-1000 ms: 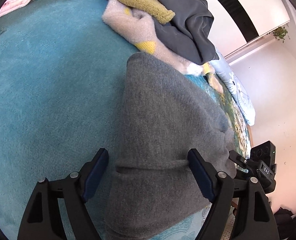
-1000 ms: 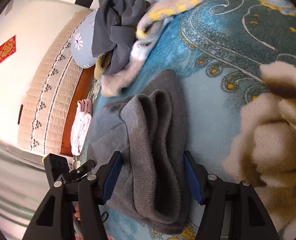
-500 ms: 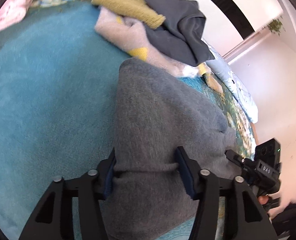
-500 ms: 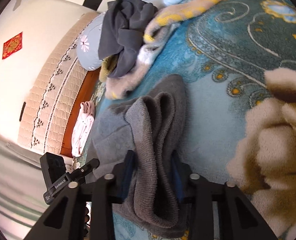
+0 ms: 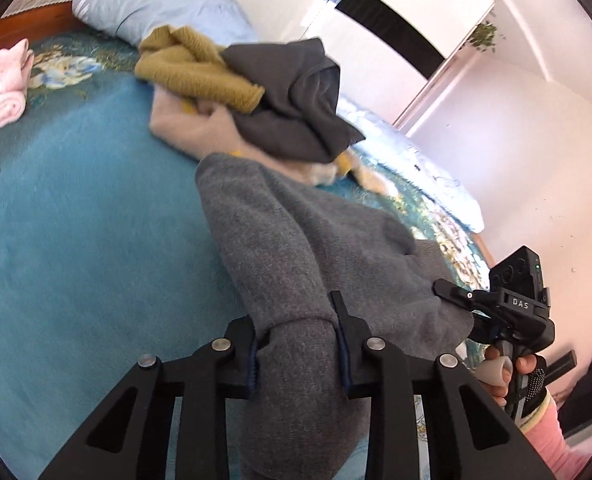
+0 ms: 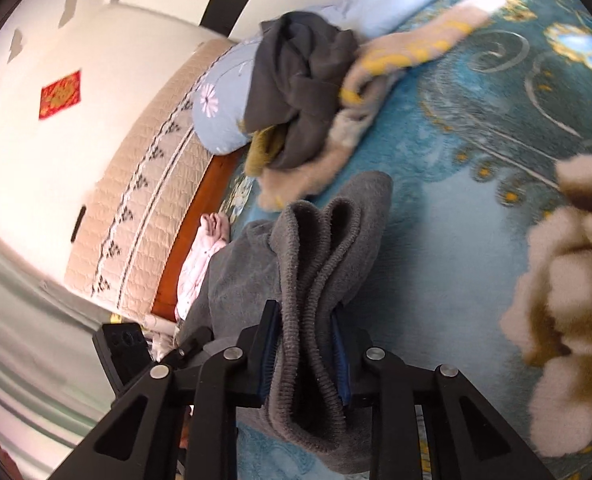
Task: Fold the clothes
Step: 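Carry the folded hoodie with both grippers onto the pink blanket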
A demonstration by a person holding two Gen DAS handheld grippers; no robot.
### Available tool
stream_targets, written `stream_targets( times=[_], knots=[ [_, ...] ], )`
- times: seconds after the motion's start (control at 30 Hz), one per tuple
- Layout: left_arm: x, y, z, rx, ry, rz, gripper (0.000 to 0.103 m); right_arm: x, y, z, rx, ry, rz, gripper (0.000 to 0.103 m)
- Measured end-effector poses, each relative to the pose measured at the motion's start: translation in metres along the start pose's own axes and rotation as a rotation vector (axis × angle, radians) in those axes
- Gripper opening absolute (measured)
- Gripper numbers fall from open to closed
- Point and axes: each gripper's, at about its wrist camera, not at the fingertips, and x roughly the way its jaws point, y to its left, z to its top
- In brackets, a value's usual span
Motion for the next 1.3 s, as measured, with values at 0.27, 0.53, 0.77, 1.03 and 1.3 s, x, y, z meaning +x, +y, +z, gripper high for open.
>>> stream_targets(
  times=[0.27, 0.53, 0.77, 1.03, 1.3],
  knots=[
    [-0.05, 0.055, 0.03, -0.035, -0.09, -0.016, 0.031, 0.051, 0.078, 0.021, -0.101, 0.046, -0.016, 0.026],
    [-0.129, 0.133, 0.069, -0.078, -0.222, 0.069, 0.031, 0.152, 0.174, 0.046, -0.216, 0.122, 0.052, 0.026],
    [-0.197, 0.21, 0.09, -0.122, -0.277, 0.214, 0.031, 0.275, 0.25, 0.048, -0.261, 0.253, 0.108, 0.026],
    [-0.246, 0.288, 0.122, -0.164, -0.319, 0.342, 0.03, 0.385, 0.322, 0.047, -0.34, 0.353, 0.133, 0.026],
    [-0.27, 0.35, 0.167, -0.186, -0.389, 0.416, 0.03, 0.467, 0.371, 0.063, -0.385, 0.397, 0.139, 0.026]
  ],
)
